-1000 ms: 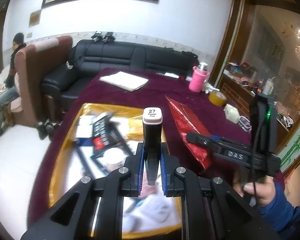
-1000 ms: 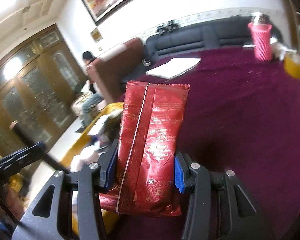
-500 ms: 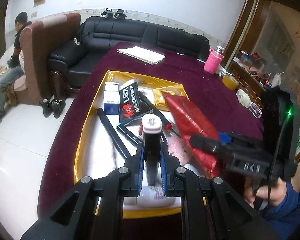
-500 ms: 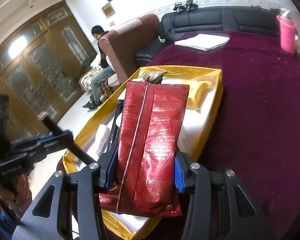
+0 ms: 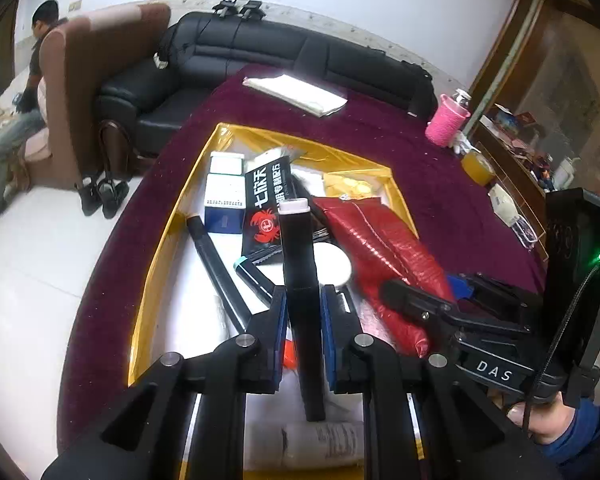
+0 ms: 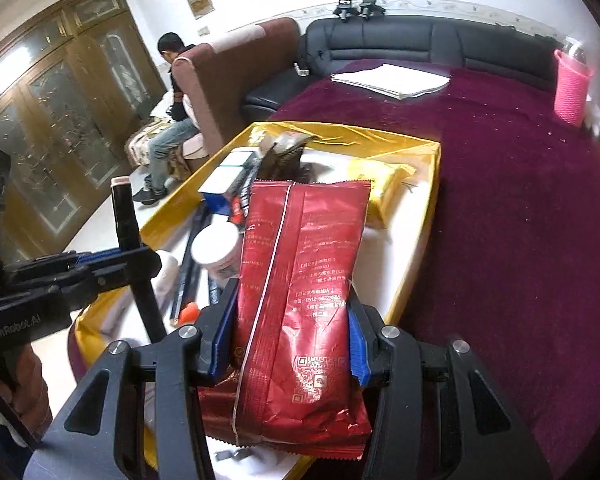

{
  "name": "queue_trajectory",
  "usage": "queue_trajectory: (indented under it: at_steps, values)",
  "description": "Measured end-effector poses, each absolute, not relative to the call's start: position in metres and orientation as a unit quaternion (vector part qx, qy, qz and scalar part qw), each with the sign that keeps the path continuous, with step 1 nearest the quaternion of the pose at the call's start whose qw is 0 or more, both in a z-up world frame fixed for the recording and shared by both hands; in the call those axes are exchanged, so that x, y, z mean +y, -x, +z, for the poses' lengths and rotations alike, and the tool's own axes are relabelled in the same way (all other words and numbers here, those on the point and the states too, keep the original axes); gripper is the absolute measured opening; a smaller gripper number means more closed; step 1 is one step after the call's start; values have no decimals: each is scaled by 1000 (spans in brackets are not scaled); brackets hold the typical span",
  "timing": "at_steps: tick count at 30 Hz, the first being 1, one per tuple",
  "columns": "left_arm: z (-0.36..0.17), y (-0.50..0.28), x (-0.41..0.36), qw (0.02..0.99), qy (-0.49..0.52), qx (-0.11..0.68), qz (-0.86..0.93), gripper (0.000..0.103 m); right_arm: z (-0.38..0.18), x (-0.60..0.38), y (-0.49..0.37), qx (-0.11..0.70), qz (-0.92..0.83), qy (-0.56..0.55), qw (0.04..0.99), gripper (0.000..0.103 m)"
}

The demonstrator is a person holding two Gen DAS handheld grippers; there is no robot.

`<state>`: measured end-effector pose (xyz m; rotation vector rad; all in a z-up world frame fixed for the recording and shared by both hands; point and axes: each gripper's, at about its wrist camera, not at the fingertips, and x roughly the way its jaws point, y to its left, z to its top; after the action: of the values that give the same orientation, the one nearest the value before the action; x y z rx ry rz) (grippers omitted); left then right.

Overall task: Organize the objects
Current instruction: 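Lower the red packet and marker into the tray and open both grippers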

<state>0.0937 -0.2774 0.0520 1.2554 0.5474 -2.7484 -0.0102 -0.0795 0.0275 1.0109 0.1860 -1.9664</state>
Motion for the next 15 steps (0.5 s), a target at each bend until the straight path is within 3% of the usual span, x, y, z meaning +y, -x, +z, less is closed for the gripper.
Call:
queue_trajectory:
  at_steps: [15]
  values:
    - [25,-81,-293,57,-438,193,-876,17,22,-108,25,113,-795,-419,423,45]
